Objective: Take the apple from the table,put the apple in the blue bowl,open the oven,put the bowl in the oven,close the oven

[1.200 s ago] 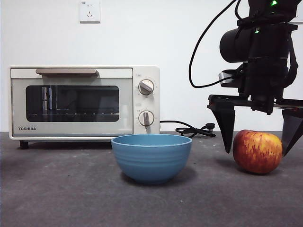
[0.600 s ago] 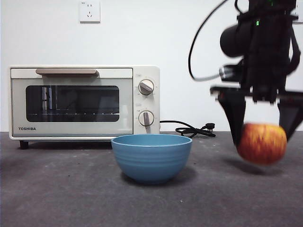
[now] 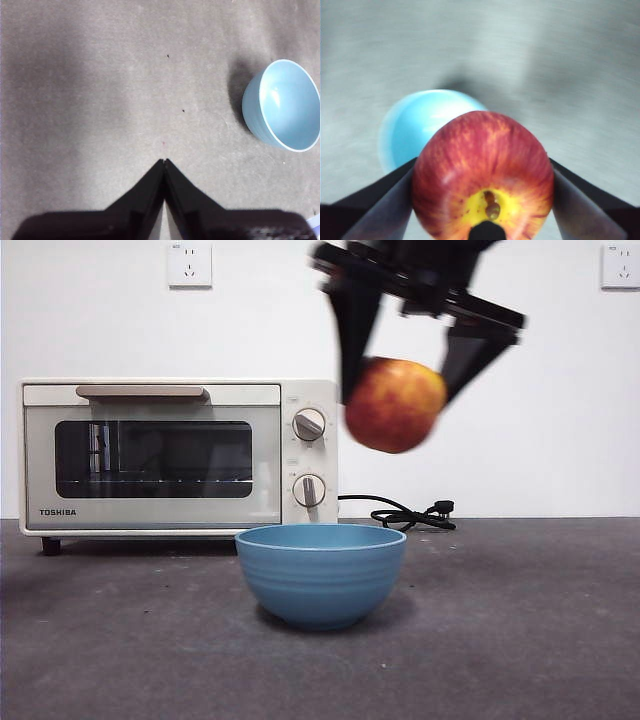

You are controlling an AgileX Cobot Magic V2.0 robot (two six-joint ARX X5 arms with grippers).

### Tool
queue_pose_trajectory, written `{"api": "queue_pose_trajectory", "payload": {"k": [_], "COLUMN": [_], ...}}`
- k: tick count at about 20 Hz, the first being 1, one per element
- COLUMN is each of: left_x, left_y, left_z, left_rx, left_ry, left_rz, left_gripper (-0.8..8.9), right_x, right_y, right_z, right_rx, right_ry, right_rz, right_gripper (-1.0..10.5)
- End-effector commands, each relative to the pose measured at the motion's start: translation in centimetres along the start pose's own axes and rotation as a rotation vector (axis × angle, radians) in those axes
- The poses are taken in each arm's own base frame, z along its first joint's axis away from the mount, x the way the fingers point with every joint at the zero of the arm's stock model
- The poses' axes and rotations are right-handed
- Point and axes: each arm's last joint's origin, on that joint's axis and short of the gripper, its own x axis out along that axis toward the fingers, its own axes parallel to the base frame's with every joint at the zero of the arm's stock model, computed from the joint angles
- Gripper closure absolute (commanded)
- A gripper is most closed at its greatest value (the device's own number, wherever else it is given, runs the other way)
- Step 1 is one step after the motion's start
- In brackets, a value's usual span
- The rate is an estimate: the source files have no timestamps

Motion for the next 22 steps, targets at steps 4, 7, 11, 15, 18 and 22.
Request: {"api": "queue_pose_trajectory", "payload": {"k": [4, 7, 11, 15, 18, 22], "left_x": [0.0, 0.0, 0.0, 0.0, 0.0, 0.0], "left_y": [0.0, 0.0, 0.0, -0.2, -0.2, -0.2], "left_z": [-0.1, -0.2, -0.3, -0.4, -0.4, -0.4], "left_rx": [0.007, 0.004, 0.002, 0.023, 0.027, 0.029], "left_ry": [0.013, 0.022, 0.031, 0.040, 0.042, 0.041], "left_rz": [-0.002, -0.001, -0.001, -0.005, -0.006, -0.005], "left_gripper": [8.18, 8.18, 8.18, 8.18, 8.18, 8.18], "right_x": [0.1, 0.4, 1.9, 4.3, 6.7, 9.7], "right_y": [3.8, 4.4, 4.5, 4.7, 4.7, 4.8], "right_z": [-0.3, -0.4, -0.2, -0.1, -0.1, -0.5], "right_rx": [-0.065, -0.077, -0.059, -0.058, -0.061, -0.061], "right_ry": [-0.087, -0.092, -0.069, -0.009, 0.051, 0.150], "right_rz": [0.021, 0.001, -0.009, -0.023, -0.045, -0.031], "right_gripper": [9.0, 9.0, 9.0, 9.0, 9.0, 9.0]}}
